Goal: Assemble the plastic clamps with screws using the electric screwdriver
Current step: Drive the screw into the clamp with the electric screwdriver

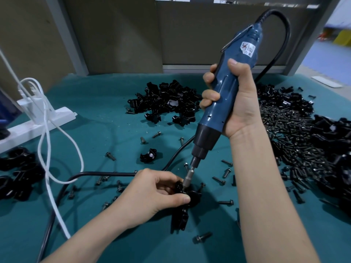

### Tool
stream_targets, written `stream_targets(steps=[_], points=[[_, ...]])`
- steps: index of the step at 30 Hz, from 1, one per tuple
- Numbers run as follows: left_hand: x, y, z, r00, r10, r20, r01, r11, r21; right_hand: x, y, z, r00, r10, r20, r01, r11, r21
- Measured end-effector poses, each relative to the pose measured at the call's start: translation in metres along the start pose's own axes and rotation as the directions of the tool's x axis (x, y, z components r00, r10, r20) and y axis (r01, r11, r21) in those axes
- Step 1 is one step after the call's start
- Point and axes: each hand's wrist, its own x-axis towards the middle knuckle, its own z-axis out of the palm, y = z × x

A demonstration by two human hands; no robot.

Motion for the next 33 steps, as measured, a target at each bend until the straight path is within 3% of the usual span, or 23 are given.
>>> stream_targets(steps=[10, 19, 25, 33], points=[[0.002, -0.006, -0.001, 1.0, 0.007, -0.015, -0.007, 0.999, 0.036, 0.001, 0.003, -0.003, 0.997, 0.001, 0.082, -0.007, 0.998, 0.07], [0.004, -0.006, 0.004, 1.0, 0.027, 0.014, -0.028, 0.999, 0.045, 0.001, 0.003, -0.013, 1.0, -0.004, 0.018, 0.002, 0.996, 0.091], [0.005, -0.011, 0.007, 0.995, 0.071, -0.064, -0.064, 0.993, 0.094, 0.0, 0.0, -0.014, 1.0, -0.016, 0.007, 0.015, 0.994, 0.111], [-0.001, 0.0, 0.019, 0.987, 0.08, -0.14, -0.111, 0.967, -0.229, -0.003, -0.009, -0.01, 0.996, -0.088, -0.019, 0.09, 0.977, 0.191]])
